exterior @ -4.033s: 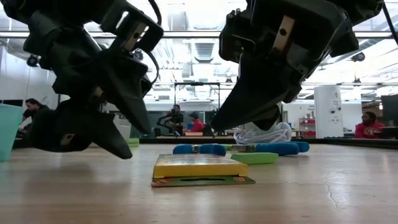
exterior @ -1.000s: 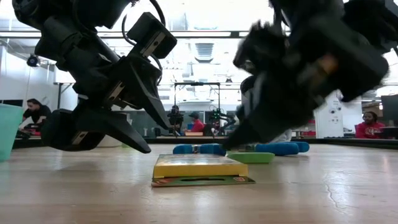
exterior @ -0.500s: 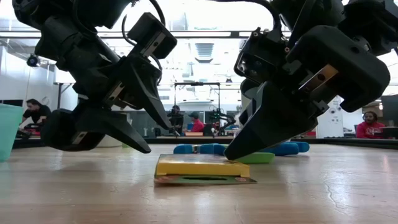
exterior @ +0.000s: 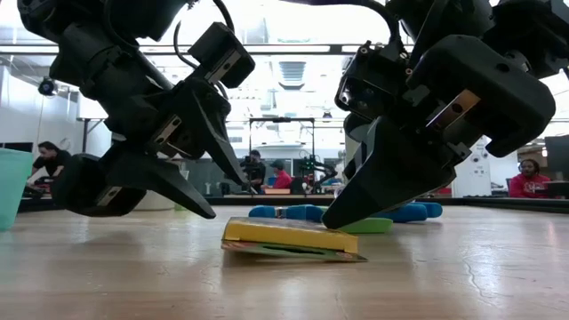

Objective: Pick & Place School Supplies
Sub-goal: Put the yellow crayon box into the green bin

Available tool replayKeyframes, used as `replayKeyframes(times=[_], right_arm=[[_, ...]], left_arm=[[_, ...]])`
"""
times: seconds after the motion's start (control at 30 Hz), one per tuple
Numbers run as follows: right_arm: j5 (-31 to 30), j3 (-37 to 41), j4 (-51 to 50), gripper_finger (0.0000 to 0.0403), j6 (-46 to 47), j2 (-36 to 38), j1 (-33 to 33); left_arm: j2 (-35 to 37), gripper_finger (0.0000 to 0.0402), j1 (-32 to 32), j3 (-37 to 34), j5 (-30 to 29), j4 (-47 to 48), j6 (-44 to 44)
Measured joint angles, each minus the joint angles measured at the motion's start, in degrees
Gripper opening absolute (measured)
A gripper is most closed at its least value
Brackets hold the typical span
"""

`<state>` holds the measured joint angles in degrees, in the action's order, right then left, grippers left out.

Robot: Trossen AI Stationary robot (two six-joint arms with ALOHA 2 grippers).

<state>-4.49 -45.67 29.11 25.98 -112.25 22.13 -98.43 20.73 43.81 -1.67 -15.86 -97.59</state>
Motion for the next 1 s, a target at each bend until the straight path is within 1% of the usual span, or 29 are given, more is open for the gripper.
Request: replayKeyframes(times=[0.27,0.63,0.77,1.0], right_arm=[[0.0,0.0,-0.1,0.0008,0.0,0.0,0.0],[0.0,0.0,-0.3,0.0008,0.0,0.0,0.0],[0.0,0.0,-0.3,0.0008,0.0,0.0,0.0],[0.0,0.0,-0.6,0.0008,0.0,0.0,0.0]], left_arm=[[-0.1,0.0161,0.0,0.0,-1.1,2.9,0.4],[-0.1,0.0161,0.0,0.1,-3.0,2.4,0.1],[-0.1,0.0161,0.0,0.1,-5.0,2.3,0.1],[-0.2,0.0161,0.0,0.1,-5.8,2.3,0.4]])
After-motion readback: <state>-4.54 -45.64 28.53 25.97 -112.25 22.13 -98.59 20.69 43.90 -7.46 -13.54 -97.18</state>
